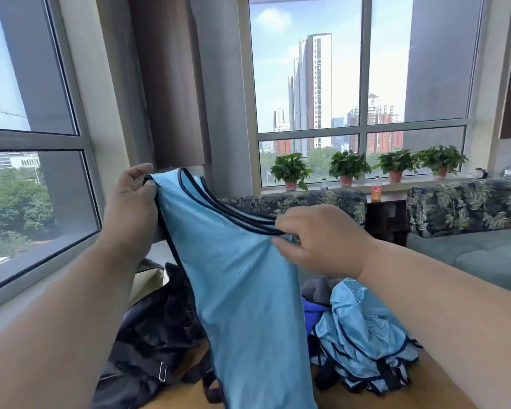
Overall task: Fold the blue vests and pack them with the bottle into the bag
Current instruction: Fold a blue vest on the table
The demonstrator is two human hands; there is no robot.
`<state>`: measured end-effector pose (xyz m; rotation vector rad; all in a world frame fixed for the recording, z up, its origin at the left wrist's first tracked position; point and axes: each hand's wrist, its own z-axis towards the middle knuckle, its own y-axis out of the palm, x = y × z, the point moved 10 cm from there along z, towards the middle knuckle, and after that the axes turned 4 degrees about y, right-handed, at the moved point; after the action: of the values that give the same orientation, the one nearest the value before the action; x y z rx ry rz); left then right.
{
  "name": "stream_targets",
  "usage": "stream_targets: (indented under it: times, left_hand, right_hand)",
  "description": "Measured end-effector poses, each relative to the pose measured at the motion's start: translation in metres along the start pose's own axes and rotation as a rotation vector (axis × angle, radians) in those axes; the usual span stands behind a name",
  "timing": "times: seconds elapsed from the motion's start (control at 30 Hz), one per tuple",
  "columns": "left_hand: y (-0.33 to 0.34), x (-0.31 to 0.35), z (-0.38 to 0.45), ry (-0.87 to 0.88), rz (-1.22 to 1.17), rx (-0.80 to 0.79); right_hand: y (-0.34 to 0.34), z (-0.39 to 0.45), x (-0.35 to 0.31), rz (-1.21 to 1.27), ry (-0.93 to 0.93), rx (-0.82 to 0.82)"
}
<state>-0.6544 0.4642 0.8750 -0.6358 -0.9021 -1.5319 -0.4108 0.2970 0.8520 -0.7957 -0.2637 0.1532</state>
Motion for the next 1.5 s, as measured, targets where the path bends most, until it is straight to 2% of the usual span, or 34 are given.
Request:
stream_targets:
  times: [0.07, 0.17, 0.27, 0.37, 0.5, 0.6, 0.67, 0.83, 0.93, 1.0, 1.13, 1.23, 1.37, 1.4, 1.5]
  left_hand:
    - [-0.003, 0.005, 0.005, -0.004, -0.029, 0.034]
    - [-0.001, 0.005, 0.006, -0.032, -0.029, 0.039]
    - [0.004, 0.005, 0.005, -0.029, -0.007, 0.022]
    - [0.004, 0.006, 0.007, -0.021, -0.017, 0.027]
    - [0.007, 0.005, 0.008, -0.021, -0.022, 0.041]
    - [0.009, 0.003, 0.011, -0.039, -0.020, 0.045]
    - [0.010, 0.003, 0.011, -0.041, -0.001, 0.033]
    - [0.011, 0.004, 0.012, -0.036, 0.008, 0.011]
    - [0.013, 0.005, 0.012, -0.056, -0.002, 0.028]
    - [0.014, 0.011, 0.013, -0.057, -0.023, 0.035]
    - [0.014, 0.017, 0.020, -0.044, 0.012, 0.029]
    - [0.015, 0.006, 0.022, -0.074, 0.053, 0.015]
    - [0.018, -0.024, 0.017, -0.210, -0.022, 0.025]
    - [0.018, -0.033, 0.016, -0.257, -0.066, 0.042]
    - [0.022, -0.055, 0.014, -0.356, -0.129, 0.056]
  right_hand:
    - [-0.015, 0.002, 0.003, 0.041, 0.021, 0.079]
    - [-0.002, 0.000, -0.005, -0.068, -0.034, -0.056]
    - [-0.021, -0.008, -0.007, -0.043, -0.054, 0.104]
    - [-0.016, -0.010, -0.017, -0.068, -0.093, 0.053]
    - [-0.042, -0.005, -0.019, 0.040, -0.011, 0.158]
    - [-0.030, -0.001, -0.026, -0.006, -0.039, 0.027]
    - [-0.033, -0.002, -0.024, 0.046, -0.022, 0.048]
    - [-0.033, -0.012, -0.008, 0.374, 0.187, 0.094]
    - [-0.012, -0.016, 0.005, 0.795, 0.436, 0.006]
    - [0.000, -0.018, 0.004, 1.053, 0.531, -0.063]
    - [0.020, -0.023, -0.002, 1.451, 0.658, -0.125]
    - [0.043, -0.028, -0.010, 1.619, 0.708, -0.223]
    - [0.048, -0.030, 0.000, 1.847, 0.762, -0.112]
    - [0.058, -0.034, -0.004, 1.903, 0.777, -0.160]
    - [0.108, -0.062, -0.043, 1.895, 0.806, -0.598]
